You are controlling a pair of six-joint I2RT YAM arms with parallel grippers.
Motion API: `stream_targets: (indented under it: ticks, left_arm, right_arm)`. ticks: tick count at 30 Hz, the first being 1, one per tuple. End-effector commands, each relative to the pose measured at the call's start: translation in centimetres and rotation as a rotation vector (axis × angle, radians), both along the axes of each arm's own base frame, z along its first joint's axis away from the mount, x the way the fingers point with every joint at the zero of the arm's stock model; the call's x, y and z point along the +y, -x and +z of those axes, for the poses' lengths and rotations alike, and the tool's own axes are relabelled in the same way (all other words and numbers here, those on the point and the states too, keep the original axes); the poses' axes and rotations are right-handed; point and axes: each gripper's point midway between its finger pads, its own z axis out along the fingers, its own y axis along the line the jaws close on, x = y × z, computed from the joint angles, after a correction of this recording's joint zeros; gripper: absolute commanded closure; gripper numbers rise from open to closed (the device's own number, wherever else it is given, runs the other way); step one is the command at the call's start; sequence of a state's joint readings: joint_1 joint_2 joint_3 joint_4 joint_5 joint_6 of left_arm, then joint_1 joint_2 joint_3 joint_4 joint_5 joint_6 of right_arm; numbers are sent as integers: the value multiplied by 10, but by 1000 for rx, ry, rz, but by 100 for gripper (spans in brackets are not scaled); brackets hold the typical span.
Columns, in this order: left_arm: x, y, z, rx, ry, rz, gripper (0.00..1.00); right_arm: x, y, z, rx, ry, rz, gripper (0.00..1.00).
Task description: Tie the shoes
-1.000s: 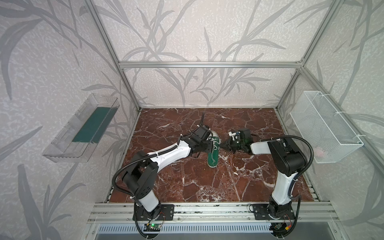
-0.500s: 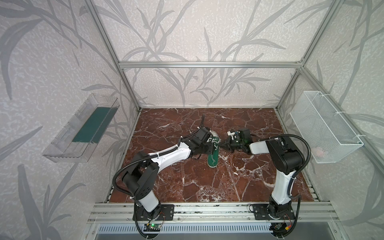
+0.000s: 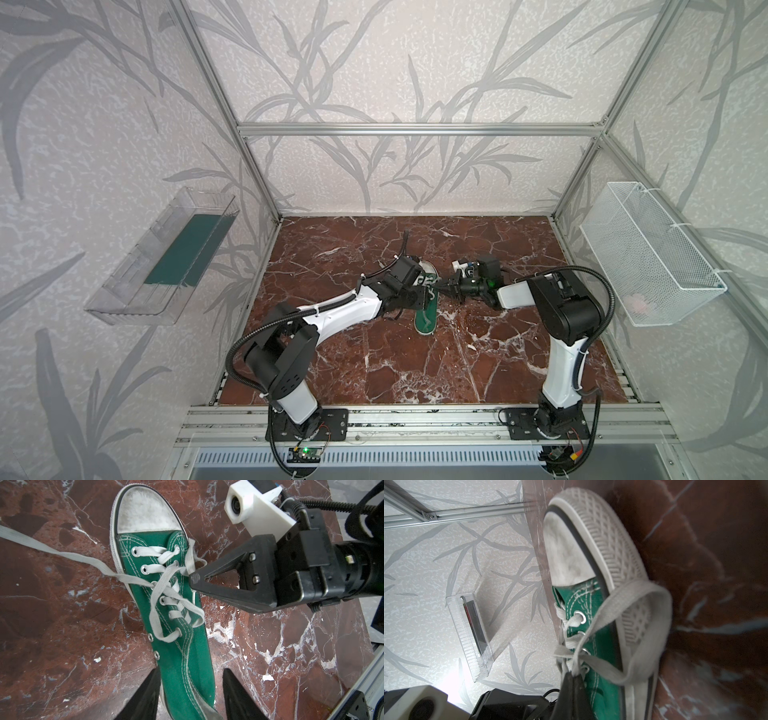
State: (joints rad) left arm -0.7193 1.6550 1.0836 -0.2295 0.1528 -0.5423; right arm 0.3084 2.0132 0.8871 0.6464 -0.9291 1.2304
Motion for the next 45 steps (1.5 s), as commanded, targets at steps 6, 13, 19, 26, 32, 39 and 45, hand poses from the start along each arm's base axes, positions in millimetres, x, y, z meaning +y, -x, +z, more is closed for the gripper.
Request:
stream_targets:
  ticks: [6,13,19,26,32,39,45]
  left_arm:
    - [-2,1,-1,2,15,5,49]
    - [-2,2,-4,10,16,3,50]
    - [-4,3,-6,15,19,-3,51]
    - [-11,6,-10,26,22,-20,52]
    - [-14,6,-15,41,34,-19,53]
    - [-19,5,-18,52,51,-22,55]
    - [-22,5,-20,60,57,-26,57]
  right_arm:
    - [6,10,-1,17,-33,50,100]
    - [6,17,-3,33,-43,62,100]
    - [6,22,-2,41,-58,70,100]
    - [6,26,-2,44,-65,82,100]
    - [5,30,-5,53,-55,90,100]
    - [5,33,-9,66,-53,103,100]
    - [8,31,-2,62,-118,102,100]
